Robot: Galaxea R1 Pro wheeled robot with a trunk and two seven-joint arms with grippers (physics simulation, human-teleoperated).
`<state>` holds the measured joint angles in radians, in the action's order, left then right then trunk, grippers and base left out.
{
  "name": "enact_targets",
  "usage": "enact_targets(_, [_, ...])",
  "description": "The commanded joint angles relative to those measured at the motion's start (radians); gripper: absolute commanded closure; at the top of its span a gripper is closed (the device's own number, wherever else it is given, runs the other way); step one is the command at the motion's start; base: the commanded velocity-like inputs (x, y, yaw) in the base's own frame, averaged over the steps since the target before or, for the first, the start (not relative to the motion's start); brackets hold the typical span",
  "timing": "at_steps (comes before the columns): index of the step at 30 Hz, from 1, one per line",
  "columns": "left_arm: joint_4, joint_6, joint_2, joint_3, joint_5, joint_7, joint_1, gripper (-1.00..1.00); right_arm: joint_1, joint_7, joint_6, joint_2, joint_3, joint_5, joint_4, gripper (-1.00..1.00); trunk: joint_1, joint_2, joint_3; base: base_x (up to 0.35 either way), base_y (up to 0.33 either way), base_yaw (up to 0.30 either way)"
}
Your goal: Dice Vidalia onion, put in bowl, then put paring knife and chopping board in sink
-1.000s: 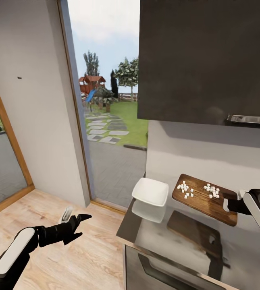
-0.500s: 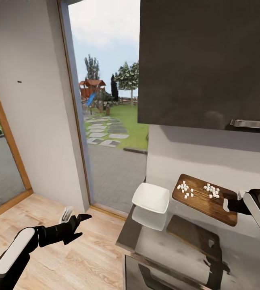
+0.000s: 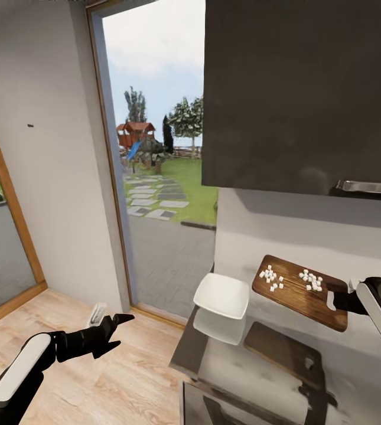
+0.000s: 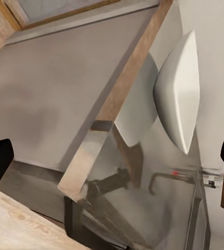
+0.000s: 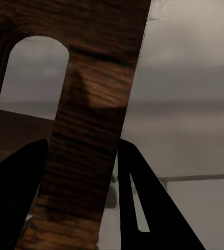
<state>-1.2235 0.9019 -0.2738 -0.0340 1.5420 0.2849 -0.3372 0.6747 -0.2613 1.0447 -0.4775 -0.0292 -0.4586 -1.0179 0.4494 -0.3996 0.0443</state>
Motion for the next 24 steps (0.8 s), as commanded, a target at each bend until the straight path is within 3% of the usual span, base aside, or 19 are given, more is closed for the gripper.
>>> enact_targets(1, [-0.001, 0.0, -0.001, -0.001, 0.01, 0.009, 0.0, -1.0, 0.0, -0.01, 0.003, 0.0, 0.0, -0.011, -0.001, 1.0, 0.001, -0.001, 0.001, 0.157, 0.0, 0.0])
enact_targets(9, [-0.001, 0.0, -0.001, -0.001, 0.011, 0.009, 0.0, -1.0, 0.0, -0.01, 0.003, 0.0, 0.001, -0.011, -0.001, 1.0, 0.001, -0.001, 0.014, 0.138, 0.0, 0.0])
enact_targets(24, [-0.001, 0.0, 0.0, -0.001, 0.013, 0.01, 0.0, -1.0, 0.0, -0.011, 0.003, 0.001, 0.002, -0.011, -0.001, 1.0, 0.001, -0.001, 0.038, 0.01, 0.045, 0.0])
